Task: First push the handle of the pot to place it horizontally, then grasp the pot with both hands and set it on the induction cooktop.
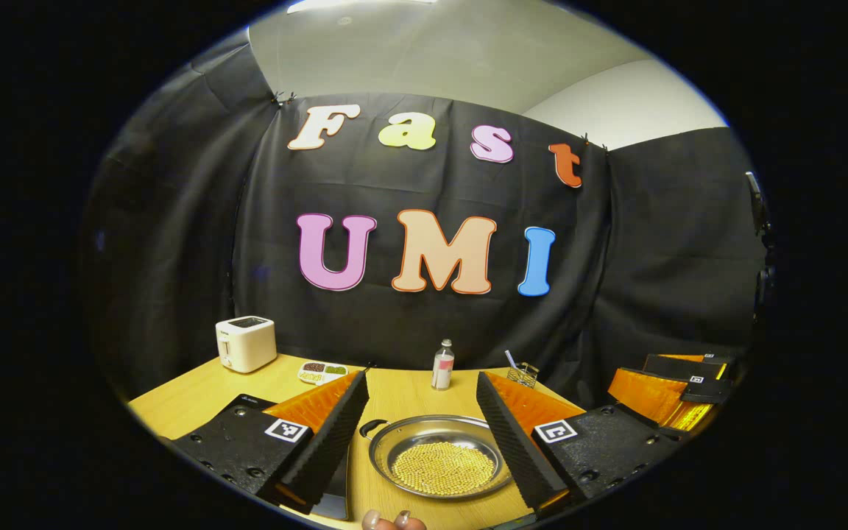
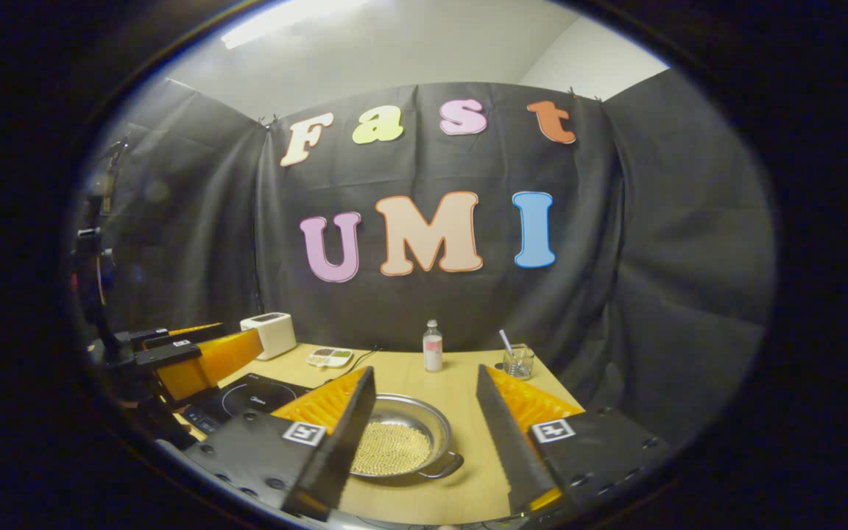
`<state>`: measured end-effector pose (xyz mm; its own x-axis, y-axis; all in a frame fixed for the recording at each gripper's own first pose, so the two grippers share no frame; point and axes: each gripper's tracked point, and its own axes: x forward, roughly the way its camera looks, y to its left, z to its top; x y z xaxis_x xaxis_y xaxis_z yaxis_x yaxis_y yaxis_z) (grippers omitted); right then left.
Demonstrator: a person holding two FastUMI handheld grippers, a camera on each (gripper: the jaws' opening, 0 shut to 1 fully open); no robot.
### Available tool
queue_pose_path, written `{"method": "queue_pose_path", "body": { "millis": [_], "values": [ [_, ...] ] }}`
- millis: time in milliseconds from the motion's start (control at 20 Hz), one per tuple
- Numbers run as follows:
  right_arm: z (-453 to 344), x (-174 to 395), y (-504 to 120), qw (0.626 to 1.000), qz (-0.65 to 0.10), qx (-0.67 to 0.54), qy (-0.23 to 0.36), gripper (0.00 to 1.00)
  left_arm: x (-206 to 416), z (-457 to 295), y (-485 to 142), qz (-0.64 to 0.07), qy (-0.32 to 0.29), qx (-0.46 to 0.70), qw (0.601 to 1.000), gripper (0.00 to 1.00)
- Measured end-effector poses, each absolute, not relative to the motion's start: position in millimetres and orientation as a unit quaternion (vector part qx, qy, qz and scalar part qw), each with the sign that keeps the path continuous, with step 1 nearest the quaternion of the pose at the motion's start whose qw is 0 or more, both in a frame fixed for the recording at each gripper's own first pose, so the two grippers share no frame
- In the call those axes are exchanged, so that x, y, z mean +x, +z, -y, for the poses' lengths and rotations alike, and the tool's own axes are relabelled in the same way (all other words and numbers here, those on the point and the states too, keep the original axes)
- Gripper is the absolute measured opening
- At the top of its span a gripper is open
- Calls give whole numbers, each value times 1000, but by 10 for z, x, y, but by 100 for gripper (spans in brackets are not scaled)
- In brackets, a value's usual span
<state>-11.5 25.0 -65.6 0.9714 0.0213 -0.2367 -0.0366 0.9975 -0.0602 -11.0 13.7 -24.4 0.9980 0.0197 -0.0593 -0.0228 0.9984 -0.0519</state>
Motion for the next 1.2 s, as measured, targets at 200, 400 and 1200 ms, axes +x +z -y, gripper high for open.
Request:
{"method": "queue_pose_path", "body": {
  "millis": [200,400,1200],
  "values": [
    [-291,-173,-886,987,-156,-43,0,44,-106,-201,-355,-45,-10,-32,998,96],
    [-340,-254,-1137,979,-199,-50,-5,4,-107,-372,-489,-64,-5,-30,997,96],
    [-120,-460,-2625,914,-406,14,8,2,158,-326,-773,-102,27,-21,994,96]
  ]
}}
